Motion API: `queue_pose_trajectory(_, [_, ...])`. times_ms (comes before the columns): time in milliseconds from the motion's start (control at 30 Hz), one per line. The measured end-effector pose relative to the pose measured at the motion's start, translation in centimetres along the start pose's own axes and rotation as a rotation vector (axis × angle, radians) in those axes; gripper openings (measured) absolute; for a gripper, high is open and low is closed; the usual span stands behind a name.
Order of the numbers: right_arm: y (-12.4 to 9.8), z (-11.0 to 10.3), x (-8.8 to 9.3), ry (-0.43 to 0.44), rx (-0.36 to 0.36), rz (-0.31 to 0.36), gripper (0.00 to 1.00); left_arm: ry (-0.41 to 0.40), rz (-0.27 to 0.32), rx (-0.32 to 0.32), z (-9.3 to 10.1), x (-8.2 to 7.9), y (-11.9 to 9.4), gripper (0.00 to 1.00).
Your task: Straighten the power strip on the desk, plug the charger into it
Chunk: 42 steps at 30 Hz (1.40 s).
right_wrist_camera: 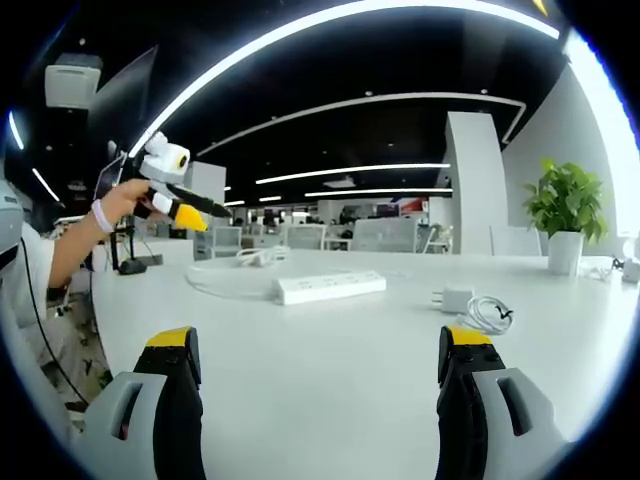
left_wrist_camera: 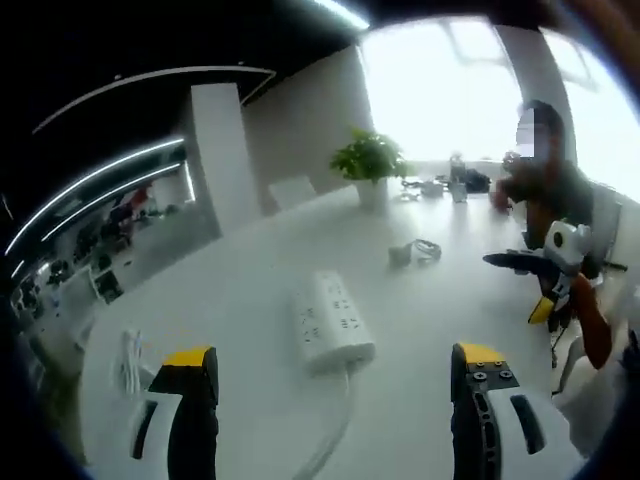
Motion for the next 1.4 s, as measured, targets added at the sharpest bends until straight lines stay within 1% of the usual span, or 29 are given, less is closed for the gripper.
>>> queue_pose_trajectory(133, [0.0,0.0,0.0,0.002,-0.005,-0.001,0.99,-0.012,-0.052,0.02,-0.3,-1.1,2.2,0.99])
queue_pose_trajectory(233, [0.0,0.1,0.0,0.002,-0.004,0.001,0.99,-0.015,-0.079,0.032,-0.1,-1.6,3.1,0.99])
queue_pose_trajectory(300, [-0.1,0.2,0.0,0.002,-0.002,0.001,0.99,-0.022,-0.091,0.04,-0.3,-2.0,3.6,0.99])
queue_pose_trajectory(467, [-0.3,0.4,0.1,0.004,0.001,0.0,0.99,-0.025,-0.118,0.027,-0.6,-2.5,4.5,0.99])
queue_pose_trajectory(600, [-0.3,0.5,0.4,0.008,0.003,-0.003,0.99,-0.018,-0.144,0.006,-0.6,-2.5,5.1,0.99])
queue_pose_trajectory(867, [-0.2,0.3,0.5,0.009,-0.002,-0.003,0.99,-0.024,-0.167,-0.013,-0.6,-3.2,6.3,0.99])
queue_pose_trajectory(1067, [-0.4,0.1,0.5,0.006,-0.006,-0.001,0.99,-0.019,-0.201,-0.042,-1.1,-3.4,7.7,0.99])
queue_pose_trajectory(1233, [-0.6,0.4,0.6,0.013,0.004,-0.005,0.99,-0.024,-0.228,-0.042,-1.2,-3.4,8.7,0.99])
queue_pose_trajectory(1400, [-0.7,0.2,0.7,0.006,-0.005,-0.008,0.99,-0.022,-0.25,-0.051,-1.3,-3.7,9.4,0.99])
Point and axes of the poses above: the point that each gripper's makers call its tool centre point, and the gripper's own axes: y roughly forward along the fingers, z roughly to its right, x roughly out of its underside, the point moved 5 cm from there along -y, roughly backward along the fingers, and after that the axes turned 8 degrees about -z, right-handed, at the moved point
